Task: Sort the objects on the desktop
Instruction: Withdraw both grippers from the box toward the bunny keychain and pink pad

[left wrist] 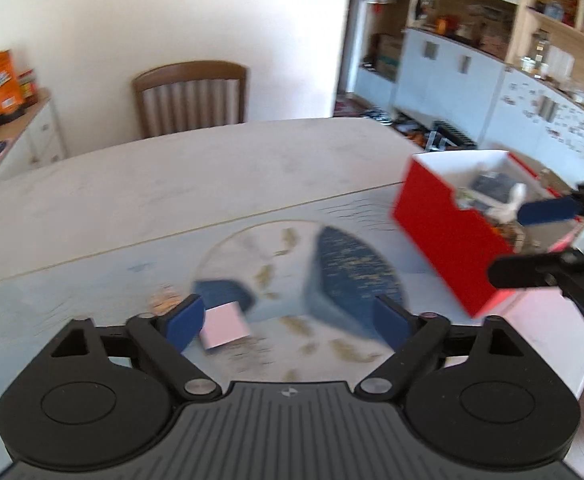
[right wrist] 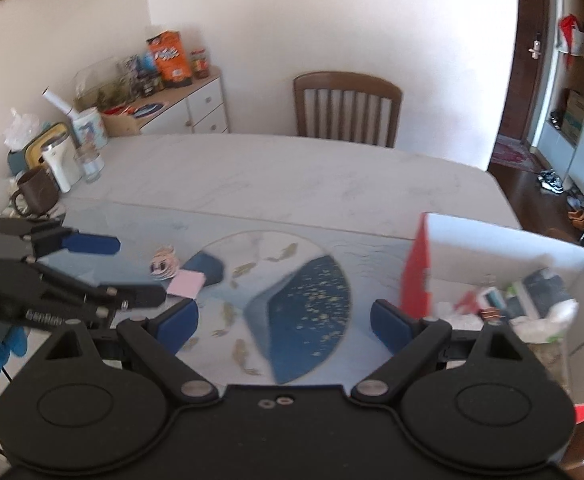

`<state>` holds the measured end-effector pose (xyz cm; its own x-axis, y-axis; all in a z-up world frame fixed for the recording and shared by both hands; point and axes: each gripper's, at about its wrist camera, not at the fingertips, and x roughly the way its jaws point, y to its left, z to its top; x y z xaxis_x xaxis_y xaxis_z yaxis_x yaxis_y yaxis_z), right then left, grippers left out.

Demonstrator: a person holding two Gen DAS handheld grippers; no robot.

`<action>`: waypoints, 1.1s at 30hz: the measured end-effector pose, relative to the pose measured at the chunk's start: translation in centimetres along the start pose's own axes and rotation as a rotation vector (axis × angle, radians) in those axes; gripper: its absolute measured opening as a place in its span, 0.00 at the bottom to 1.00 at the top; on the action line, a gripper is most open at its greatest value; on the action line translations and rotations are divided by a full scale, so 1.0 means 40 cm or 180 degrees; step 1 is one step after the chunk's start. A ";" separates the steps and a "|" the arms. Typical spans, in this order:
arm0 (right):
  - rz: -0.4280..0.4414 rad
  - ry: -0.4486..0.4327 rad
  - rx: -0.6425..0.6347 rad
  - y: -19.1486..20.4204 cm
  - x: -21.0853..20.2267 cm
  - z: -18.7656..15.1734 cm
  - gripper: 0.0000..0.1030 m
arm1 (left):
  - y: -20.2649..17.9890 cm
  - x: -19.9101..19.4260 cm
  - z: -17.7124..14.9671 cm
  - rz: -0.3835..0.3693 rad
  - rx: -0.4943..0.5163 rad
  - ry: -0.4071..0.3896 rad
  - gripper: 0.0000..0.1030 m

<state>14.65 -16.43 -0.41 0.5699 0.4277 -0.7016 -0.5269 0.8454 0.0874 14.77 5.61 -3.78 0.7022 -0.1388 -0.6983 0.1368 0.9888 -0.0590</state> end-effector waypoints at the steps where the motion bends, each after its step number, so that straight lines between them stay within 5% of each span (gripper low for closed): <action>1: 0.0017 0.0018 -0.0005 0.014 0.012 0.000 0.90 | 0.018 0.005 -0.004 0.0048 -0.0018 0.0003 1.00; 13: -0.0013 0.0066 -0.0184 0.166 0.170 -0.012 0.90 | 0.179 0.105 -0.033 0.0453 -0.0207 0.0194 1.00; 33: -0.0052 0.0253 -0.0230 0.272 0.376 -0.034 0.87 | 0.255 0.241 -0.038 0.0515 -0.0420 0.0426 1.00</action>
<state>16.63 -1.24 -10.98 0.5285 0.3848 -0.7567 -0.5635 0.8257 0.0263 21.86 14.43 -12.20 0.6075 0.0216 -0.7940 -0.0683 0.9973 -0.0252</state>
